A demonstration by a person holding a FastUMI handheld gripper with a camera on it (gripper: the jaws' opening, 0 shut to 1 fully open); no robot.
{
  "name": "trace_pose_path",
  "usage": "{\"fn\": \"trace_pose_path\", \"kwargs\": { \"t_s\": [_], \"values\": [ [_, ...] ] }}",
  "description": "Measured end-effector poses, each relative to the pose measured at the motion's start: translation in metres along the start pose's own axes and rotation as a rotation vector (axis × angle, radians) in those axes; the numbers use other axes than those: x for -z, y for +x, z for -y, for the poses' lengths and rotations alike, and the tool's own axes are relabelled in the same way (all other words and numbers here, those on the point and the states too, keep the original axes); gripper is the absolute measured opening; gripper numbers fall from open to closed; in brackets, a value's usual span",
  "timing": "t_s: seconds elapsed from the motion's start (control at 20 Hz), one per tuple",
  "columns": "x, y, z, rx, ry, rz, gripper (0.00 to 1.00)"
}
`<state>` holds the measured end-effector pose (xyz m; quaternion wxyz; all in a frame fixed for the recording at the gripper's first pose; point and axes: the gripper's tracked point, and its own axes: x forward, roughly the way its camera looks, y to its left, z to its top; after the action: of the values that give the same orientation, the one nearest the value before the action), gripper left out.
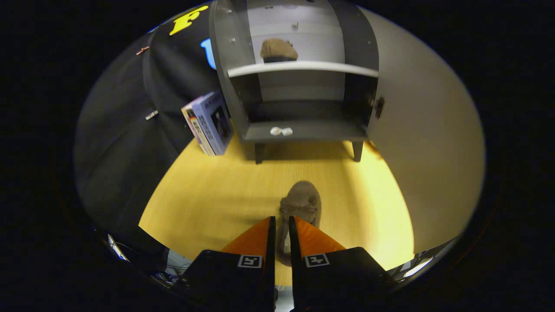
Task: Open the shoe cabinet door, grab the shoes and put them into the shoe cabinet, then close the shoe cabinet door.
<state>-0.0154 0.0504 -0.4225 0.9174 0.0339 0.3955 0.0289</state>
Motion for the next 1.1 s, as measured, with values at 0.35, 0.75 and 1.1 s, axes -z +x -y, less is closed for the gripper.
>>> {"fn": "trace_pose_path", "kwargs": {
  "t_s": [0.35,0.75,1.1],
  "values": [
    [0.052,0.075,0.000,0.051,0.019,-0.150,0.21],
    [0.055,0.121,0.008,0.063,0.044,-0.177,0.21],
    [0.033,0.157,0.020,0.083,0.032,-0.139,0.24]
  ]
}}
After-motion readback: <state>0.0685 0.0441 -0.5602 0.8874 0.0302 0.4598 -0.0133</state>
